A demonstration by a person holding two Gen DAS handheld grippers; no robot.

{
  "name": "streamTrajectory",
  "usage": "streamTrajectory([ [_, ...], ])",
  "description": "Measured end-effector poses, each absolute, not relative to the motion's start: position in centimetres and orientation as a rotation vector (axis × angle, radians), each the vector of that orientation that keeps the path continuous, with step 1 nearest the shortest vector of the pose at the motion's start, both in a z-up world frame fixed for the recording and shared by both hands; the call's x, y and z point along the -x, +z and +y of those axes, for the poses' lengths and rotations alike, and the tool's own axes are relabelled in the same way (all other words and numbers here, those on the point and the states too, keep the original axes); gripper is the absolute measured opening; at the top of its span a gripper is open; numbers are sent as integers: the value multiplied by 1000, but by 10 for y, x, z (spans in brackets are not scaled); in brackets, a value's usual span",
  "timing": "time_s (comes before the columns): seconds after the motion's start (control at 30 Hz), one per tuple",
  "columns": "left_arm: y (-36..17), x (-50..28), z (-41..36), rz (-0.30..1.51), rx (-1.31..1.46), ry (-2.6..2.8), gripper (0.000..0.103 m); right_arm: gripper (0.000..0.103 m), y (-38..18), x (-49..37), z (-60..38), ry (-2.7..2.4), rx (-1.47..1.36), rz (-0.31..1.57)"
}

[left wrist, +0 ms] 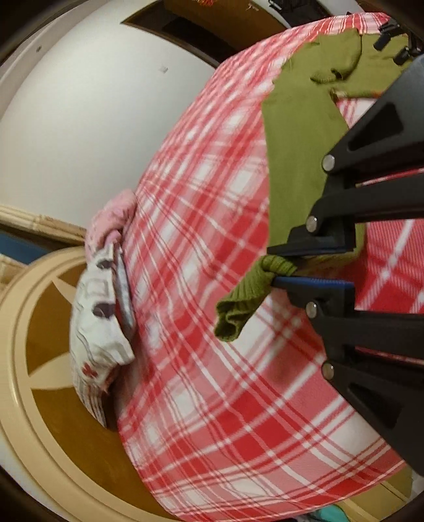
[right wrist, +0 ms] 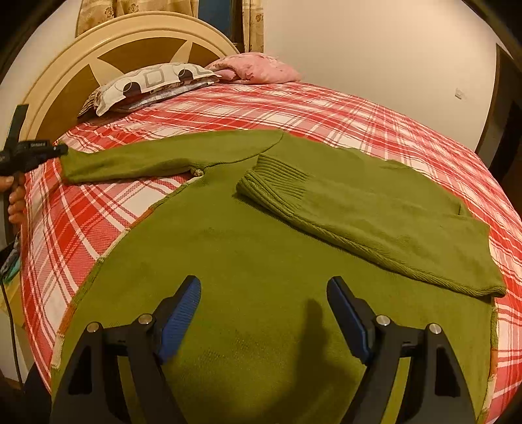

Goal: Fold small clothes
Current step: 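Lift the sleeve with the left gripper, lay it across the body, release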

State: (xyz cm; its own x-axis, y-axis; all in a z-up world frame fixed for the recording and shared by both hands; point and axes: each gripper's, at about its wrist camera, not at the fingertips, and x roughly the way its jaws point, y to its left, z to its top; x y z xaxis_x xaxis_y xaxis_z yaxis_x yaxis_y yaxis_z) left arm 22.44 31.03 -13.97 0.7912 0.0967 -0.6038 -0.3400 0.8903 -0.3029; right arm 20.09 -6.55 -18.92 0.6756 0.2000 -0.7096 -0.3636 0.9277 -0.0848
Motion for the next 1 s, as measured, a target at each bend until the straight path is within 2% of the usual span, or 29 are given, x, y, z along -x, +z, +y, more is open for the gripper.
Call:
streamTrajectory([
  [0.6,-41,-277,154,490,320,-99,11,80,-171,-177,-127,263,139,723],
  [1.0,-36,-308,36,535,256,-298,11,80,-168,-166,-184,190,26,718],
])
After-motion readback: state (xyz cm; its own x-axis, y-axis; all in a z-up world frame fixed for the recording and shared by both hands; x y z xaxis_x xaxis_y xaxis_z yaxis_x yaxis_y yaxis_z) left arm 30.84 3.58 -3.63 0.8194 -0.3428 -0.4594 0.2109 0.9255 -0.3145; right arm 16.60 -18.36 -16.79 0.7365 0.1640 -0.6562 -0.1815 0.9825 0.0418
